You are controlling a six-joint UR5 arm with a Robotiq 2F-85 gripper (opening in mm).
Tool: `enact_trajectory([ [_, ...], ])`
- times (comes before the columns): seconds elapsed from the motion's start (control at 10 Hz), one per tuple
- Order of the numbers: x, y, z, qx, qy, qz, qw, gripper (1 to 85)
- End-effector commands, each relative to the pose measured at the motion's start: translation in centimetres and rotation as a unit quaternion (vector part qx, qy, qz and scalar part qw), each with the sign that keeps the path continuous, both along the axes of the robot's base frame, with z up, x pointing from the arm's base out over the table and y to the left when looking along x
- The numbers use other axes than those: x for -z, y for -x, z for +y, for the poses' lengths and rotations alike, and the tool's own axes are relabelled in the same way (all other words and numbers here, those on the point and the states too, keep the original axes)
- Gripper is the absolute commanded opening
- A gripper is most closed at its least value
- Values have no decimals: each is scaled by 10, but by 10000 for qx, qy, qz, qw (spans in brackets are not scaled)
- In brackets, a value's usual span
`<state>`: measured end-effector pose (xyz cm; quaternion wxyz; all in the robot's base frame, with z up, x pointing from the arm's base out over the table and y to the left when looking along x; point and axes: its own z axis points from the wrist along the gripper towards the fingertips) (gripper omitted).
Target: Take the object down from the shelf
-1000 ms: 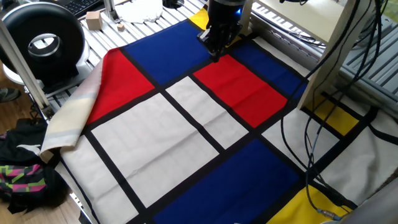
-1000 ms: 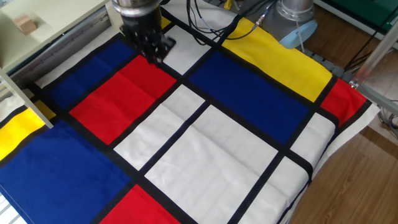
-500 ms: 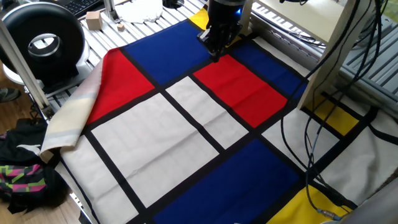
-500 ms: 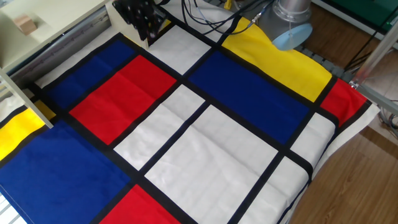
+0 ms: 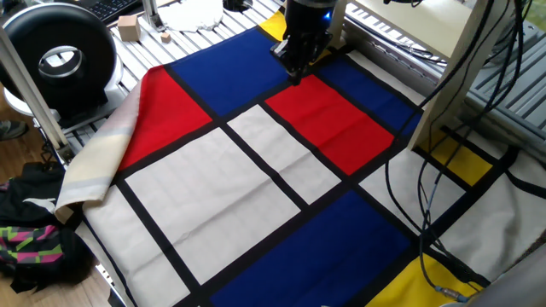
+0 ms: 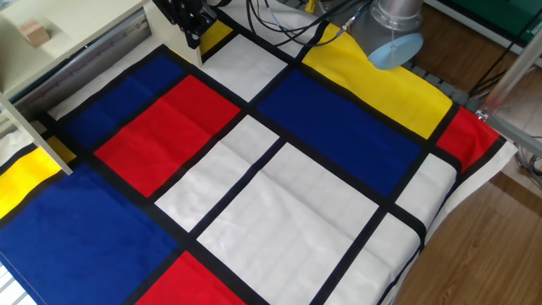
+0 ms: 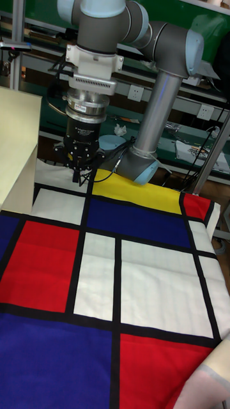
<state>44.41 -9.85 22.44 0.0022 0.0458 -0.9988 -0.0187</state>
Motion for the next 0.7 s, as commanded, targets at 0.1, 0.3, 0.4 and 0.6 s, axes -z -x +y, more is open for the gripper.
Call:
enact_trajectory([
  [0.1, -3, -9, 16, 282, -344, -184, 9988, 10],
  [0.3, -3, -13, 19, 395, -409, -251, 9981, 10],
  [0.4, -4, -11, 23, 402, -485, -217, 9978, 10],
  [0.6, -4, -9, 23, 398, -483, -163, 9979, 10],
])
